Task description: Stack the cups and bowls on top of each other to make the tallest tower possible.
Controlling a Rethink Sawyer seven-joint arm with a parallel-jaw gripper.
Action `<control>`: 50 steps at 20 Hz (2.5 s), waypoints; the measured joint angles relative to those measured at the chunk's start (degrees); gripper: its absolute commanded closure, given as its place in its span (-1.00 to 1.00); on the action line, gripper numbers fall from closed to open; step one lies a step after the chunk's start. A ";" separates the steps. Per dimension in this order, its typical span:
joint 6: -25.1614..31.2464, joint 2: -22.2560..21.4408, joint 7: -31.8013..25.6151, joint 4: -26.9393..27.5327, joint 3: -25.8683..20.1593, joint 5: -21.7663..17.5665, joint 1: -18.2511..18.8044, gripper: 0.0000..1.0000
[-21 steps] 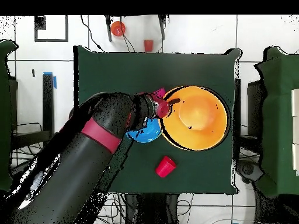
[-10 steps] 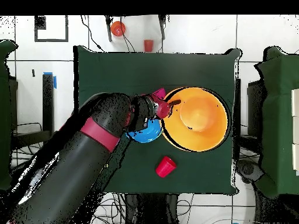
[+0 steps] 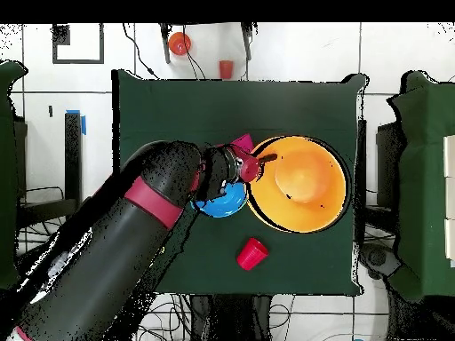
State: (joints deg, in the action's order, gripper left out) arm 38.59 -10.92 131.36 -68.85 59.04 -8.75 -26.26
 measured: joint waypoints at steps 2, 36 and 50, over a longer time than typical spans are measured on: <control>0.00 0.33 0.47 0.00 0.25 0.00 0.00 1.00; -0.01 4.87 4.20 0.03 3.65 0.04 0.00 1.00; -0.02 6.44 4.59 0.04 5.17 0.05 0.00 1.00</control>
State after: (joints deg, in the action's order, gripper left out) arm 38.57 -4.47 135.95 -68.81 64.21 -8.70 -26.26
